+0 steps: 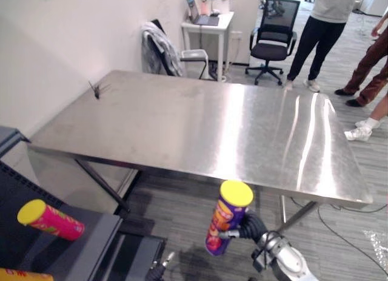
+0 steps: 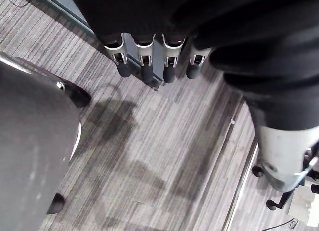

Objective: Put the gum and the chips on the shelf.

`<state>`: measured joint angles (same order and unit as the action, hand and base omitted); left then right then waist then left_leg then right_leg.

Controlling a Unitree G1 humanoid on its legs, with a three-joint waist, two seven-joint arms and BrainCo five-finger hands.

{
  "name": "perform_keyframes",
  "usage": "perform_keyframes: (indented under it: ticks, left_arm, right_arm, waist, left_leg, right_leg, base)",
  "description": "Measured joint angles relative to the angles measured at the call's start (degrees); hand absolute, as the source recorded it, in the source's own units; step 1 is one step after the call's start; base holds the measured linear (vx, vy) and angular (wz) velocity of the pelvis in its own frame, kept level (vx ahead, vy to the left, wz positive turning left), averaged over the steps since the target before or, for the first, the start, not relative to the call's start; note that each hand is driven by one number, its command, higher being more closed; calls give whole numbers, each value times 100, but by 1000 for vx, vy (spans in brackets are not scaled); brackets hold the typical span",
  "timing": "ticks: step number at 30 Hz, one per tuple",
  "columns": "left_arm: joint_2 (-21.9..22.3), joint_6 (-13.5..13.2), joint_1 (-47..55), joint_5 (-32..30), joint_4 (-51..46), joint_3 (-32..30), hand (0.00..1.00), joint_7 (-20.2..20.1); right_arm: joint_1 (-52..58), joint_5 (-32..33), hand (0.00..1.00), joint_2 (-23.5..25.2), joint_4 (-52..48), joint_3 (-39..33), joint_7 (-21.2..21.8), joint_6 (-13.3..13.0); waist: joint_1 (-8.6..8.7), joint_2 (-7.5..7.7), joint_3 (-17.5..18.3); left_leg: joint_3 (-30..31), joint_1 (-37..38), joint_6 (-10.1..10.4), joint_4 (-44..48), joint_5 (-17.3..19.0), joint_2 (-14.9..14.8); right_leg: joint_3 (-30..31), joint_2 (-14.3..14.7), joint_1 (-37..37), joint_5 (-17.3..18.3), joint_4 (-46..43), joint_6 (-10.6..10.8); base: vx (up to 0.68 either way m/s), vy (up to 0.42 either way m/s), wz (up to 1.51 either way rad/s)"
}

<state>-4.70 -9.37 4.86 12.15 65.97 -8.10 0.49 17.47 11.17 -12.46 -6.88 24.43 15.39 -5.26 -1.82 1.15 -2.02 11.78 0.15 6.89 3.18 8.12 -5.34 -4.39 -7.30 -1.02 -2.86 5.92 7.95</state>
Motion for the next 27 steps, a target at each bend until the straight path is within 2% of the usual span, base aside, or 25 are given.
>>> perform_keyframes:
  ticks: [3, 7, 10, 13, 16, 17, 18, 19, 20, 21, 22, 23, 24, 25, 26, 27]
  left_arm:
    - [5, 6, 0, -7, 6, 0, 0, -49]
    - [2, -1, -6, -180, -6, 19, 0, -57]
    - [3, -10, -71, -180, -70, 156, 0, -68]
    - [4, -16, -198, -136, -135, 165, 0, -42]
    - [-11, -26, -265, -105, -260, 163, 0, 0]
    - [0, -46, -272, -105, -285, 159, 0, 19]
    - [8, -56, -272, -109, -286, 158, 0, 53]
    - [-12, -58, -260, -101, -276, 135, 0, 76]
    - [-12, -51, -300, -94, -273, 80, 0, 96]
    - [-12, -48, -306, -93, -280, 81, 0, 100]
    - [-1, -46, -262, -98, -327, 115, 0, 109]
    - [-23, -41, -242, -127, -393, 251, 0, 156]
    - [-41, -47, -217, -129, -425, 296, 0, 161]
    - [-86, -41, -280, -187, -509, 254, 0, 180]
    - [-134, 9, -252, -240, -450, 338, 0, 207]
    - [-132, 11, -235, -257, -434, 377, 0, 202]
  right_arm:
    - [24, -247, 100, 4, 5, -78, -18, -6]
    - [59, -238, 100, 24, 0, -344, -228, -28]
    - [23, -227, 100, 52, -22, -695, -369, -136]
    - [-54, -228, 100, -1, -39, -885, -487, -151]
    - [-44, -228, 100, -92, -91, -878, -477, -153]
    - [-44, -228, 100, -108, -94, -880, -476, -152]
    - [-36, -228, 100, -143, -94, -876, -468, -151]
    - [-1, -227, 100, -201, -104, -882, -439, -151]
    - [46, -227, 100, -230, -151, -955, -427, -178]
    - [71, -227, 100, -245, -165, -1044, -420, -179]
    - [154, -227, 100, -248, -183, -1250, -431, -180]
    - [158, -227, 100, -202, -140, -1469, -467, -182]
    - [206, -229, 100, -187, -127, -1527, -483, -176]
    - [302, -223, 100, -67, -184, -1689, -477, -205]
    - [422, -219, 100, 18, -190, -1847, -497, -228]
    - [475, -219, 100, 21, -189, -1899, -493, -231]
  waist:
    - [-1, -22, 19]
    - [1, -36, 23]
    - [12, -87, -152]
    - [15, -55, -465]
    - [9, -86, -661]
    - [-1, -122, -702]
    - [-3, -178, -728]
    - [11, -169, -727]
    - [18, -38, -783]
    - [21, -56, -774]
    - [44, -124, -732]
    - [201, -166, -723]
    - [308, -66, -725]
    - [333, 1, -721]
    - [402, -5, -716]
    - [482, 1, -728]
  left_leg:
    - [6, 0, -5, -2, -7, -4]
    - [12, -26, -5, 13, -7, 18]
    - [160, -350, 2, 330, -3, 86]
    - [492, -702, 71, 503, -39, 234]
    - [944, -1078, 243, 408, -208, 312]
    - [891, -1140, 201, 312, -199, 243]
    - [614, -1182, 126, 77, -187, 60]
    - [72, -1053, -148, -378, -16, -200]
    - [-537, -1132, -221, -316, -209, -247]
    - [-854, -1220, -343, -41, -406, -229]
    - [-1575, -1356, -652, 611, -746, -257]
    - [-1919, -1498, -487, 434, -1346, -167]
    - [-1971, -1434, -592, -26, -1824, -66]
    - [-2724, -1510, -603, 443, -1513, -150]
    - [-3451, -1398, -522, 977, -1068, -328]
    - [-3659, -1286, -435, 986, -960, -373]
  right_leg:
    - [-10, 3, 41, -2, 0, -5]
    - [-11, -13, 76, 31, -37, -18]
    - [-37, -85, 693, 523, -1087, -30]
    - [-281, -361, 1363, 1184, -2442, -89]
    - [-795, -596, 1710, 1579, -3042, -214]
    - [-891, -598, 1741, 1625, -3105, -232]
    - [-1095, -589, 1743, 1676, -3158, -266]
    - [-1303, -649, 1735, 1695, -3161, -374]
    - [-1480, -868, 1784, 1771, -3280, -464]
    - [-1589, -980, 1815, 1827, -3389, -491]
    - [-1801, -1102, 1884, 1973, -3665, -529]
    - [-2041, -1252, 1886, 2138, -3860, -563]
    - [-2209, -1358, 1883, 2141, -3789, -567]
    - [-2618, -1614, 1813, 2012, -3678, -532]
    - [-2969, -1694, 1678, 2007, -3678, -526]
    - [-3154, -1721, 1599, 2009, -3664, -529]
  base:
    - [90, 21, 3]
    - [33, 16, 0]
    - [-51, -7, 20]
    - [-117, -69, 60]
    - [-136, -124, 93]
    - [-123, -116, 89]
    - [-108, -186, 92]
    - [-80, -192, 115]
    - [-58, -202, 101]
    - [-28, -154, 98]
    - [-27, -203, 135]
    - [-35, -163, 145]
    - [-51, -82, 163]
    - [-37, -54, 148]
    - [-27, -66, 146]
    - [-28, -76, 131]
